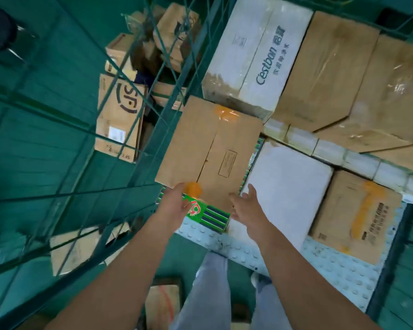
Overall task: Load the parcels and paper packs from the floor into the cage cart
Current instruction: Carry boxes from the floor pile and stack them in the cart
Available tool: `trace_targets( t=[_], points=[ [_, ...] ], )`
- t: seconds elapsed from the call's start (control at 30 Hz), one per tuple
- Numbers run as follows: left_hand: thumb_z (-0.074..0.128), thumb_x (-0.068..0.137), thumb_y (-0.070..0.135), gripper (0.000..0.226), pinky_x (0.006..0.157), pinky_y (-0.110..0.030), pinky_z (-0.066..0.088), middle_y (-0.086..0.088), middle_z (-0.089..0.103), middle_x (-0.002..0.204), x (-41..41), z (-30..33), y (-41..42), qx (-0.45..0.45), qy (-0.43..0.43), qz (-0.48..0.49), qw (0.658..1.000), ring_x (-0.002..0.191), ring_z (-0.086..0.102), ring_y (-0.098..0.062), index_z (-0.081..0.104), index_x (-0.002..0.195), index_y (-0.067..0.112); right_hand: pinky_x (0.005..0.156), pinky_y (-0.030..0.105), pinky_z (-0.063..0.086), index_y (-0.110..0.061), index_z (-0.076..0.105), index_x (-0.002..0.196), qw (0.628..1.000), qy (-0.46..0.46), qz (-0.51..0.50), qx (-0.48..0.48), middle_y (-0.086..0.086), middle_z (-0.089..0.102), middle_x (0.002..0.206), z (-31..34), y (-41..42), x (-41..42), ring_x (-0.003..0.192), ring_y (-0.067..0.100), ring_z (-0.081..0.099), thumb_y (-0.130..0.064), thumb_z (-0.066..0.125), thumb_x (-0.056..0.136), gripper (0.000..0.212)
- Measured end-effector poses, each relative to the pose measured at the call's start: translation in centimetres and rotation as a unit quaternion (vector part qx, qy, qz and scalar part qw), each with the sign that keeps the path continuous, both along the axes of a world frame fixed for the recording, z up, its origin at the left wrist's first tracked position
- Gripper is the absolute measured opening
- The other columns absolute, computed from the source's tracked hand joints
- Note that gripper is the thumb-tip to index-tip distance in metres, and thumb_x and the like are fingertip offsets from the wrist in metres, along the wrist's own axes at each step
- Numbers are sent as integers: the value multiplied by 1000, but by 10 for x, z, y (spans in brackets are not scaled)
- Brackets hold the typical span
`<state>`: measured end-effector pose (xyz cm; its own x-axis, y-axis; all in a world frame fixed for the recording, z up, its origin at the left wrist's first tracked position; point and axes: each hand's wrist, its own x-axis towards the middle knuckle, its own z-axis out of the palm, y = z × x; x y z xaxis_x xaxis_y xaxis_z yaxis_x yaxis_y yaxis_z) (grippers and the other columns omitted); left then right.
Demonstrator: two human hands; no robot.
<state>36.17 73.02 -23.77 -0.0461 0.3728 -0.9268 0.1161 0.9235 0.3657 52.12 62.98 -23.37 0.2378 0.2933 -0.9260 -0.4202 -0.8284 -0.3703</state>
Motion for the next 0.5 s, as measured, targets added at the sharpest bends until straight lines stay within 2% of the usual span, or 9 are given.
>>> trace_targets(
  t=[0.03, 0.07, 0.13, 0.2, 0.27, 0.3, 0.37, 0.43, 0.5],
  points=[
    [54, 106, 18, 31, 98, -40, 47, -9, 61, 109, 5, -5, 2, -4, -3, 3, 1000, 98, 60, -23, 53, 135, 6, 107, 45, 51, -31, 2, 164, 1000, -6, 8, -6, -4, 47, 143, -6, 3, 1, 114, 23, 58, -29, 61, 101, 86],
    [55, 105, 20, 31, 96, -42, 49, -11, 63, 110, 7, -9, 4, -7, -4, 2, 1000, 92, 61, -23, 54, 133, 7, 106, 46, 52, -31, 3, 164, 1000, -16, 15, -11, -2, 51, 139, -13, 5, 3, 111, 23, 59, -28, 61, 101, 86],
    [61, 102, 25, 31, 91, -42, 55, -14, 63, 121, 14, -18, 10, -25, -9, 6, 1000, 94, 63, -23, 52, 129, 11, 103, 48, 54, -34, 3, 164, 999, -22, 16, -37, 6, 50, 142, -26, 10, 10, 112, 27, 62, -29, 62, 101, 87],
    [65, 99, 26, 50, 92, -38, 56, -7, 62, 118, 17, -22, 11, -37, 17, 20, 999, 96, 64, -21, 44, 143, 17, 85, 41, 63, -39, 3, 163, 998, 2, 27, -64, 9, 49, 143, -28, 18, 13, 107, 30, 67, -31, 60, 101, 84],
    [67, 98, 24, 59, 95, -37, 56, -3, 63, 113, 20, -27, 13, -13, 24, 21, 999, 94, 64, -18, 38, 149, 20, 64, 31, 62, -45, 7, 161, 997, 13, 33, -67, 5, 53, 140, -31, 27, 14, 108, 33, 68, -29, 61, 100, 83],
    [67, 99, 23, 59, 94, -35, 55, -2, 64, 116, 22, -29, 17, 1, 12, 22, 1000, 96, 65, -17, 37, 150, 20, 60, 29, 61, -48, 10, 160, 998, 9, 29, -60, 3, 55, 133, -35, 32, 15, 109, 33, 68, -28, 62, 99, 82],
    [68, 98, 26, 55, 98, -35, 53, 0, 61, 125, 25, -29, 28, -6, -9, 26, 1000, 107, 66, -21, 42, 146, 23, 63, 30, 61, -51, 17, 156, 999, 6, 6, -50, 1, 57, 132, -41, 40, 13, 107, 30, 66, -26, 63, 98, 78],
    [65, 100, 27, 44, 105, -38, 52, -5, 54, 130, 25, -30, 36, -23, -11, -15, 1000, 112, 63, -26, 48, 140, 20, 75, 38, 64, -50, 20, 154, 999, 12, -15, -43, -3, 56, 136, -46, 44, 11, 98, 22, 63, -23, 60, 100, 74],
    [61, 103, 24, 37, 107, -41, 52, -5, 52, 127, 23, -34, 36, -28, -1, -22, 999, 113, 62, -26, 51, 138, 18, 83, 42, 63, -50, 19, 155, 999, 7, -24, -39, -3, 53, 140, -49, 44, 9, 102, 20, 60, -19, 58, 100, 75]
  ],
)
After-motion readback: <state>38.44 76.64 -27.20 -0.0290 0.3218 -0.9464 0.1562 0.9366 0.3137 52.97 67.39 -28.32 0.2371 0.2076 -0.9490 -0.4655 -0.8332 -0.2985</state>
